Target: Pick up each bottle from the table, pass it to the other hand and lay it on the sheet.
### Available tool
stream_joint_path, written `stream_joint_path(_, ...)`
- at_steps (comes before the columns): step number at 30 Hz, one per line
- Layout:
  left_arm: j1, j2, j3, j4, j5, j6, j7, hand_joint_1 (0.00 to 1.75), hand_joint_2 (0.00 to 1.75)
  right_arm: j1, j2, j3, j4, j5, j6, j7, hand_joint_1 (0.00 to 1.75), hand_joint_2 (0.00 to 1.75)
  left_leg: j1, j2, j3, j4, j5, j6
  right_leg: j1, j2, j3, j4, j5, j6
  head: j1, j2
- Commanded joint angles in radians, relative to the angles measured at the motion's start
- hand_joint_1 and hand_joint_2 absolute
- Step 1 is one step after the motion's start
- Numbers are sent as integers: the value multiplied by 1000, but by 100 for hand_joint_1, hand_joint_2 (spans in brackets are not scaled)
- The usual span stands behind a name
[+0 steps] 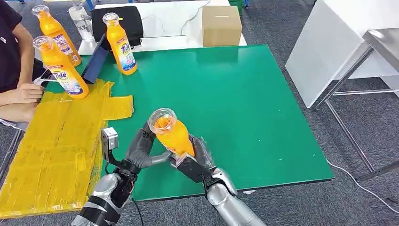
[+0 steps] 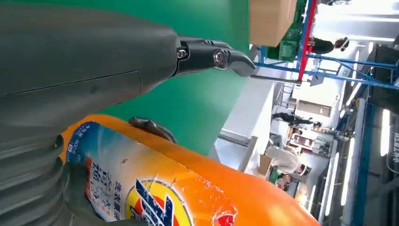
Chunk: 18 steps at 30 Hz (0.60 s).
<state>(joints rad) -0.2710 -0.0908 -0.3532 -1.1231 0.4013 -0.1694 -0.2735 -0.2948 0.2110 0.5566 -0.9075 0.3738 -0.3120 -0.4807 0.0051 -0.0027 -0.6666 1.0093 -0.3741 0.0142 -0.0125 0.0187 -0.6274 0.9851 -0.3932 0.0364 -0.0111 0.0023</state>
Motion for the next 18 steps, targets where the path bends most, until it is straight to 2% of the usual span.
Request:
stream_joint_path(1, -92, -22, -41, 61, 5, 13, 4, 0, 175, -18, 18, 86, 146, 4, 5, -3, 175, 175, 1, -4, 5, 0, -2, -1, 1, -5, 7, 0, -3, -2, 0, 0)
stream_joint_path(18, -68, -16, -99, 7, -5, 44, -13, 0, 175, -32, 23, 62, 168, -54, 18, -12, 175, 175, 1, -3, 2, 0, -1, -1, 1, -4, 3, 0, -2, -1, 0, 0)
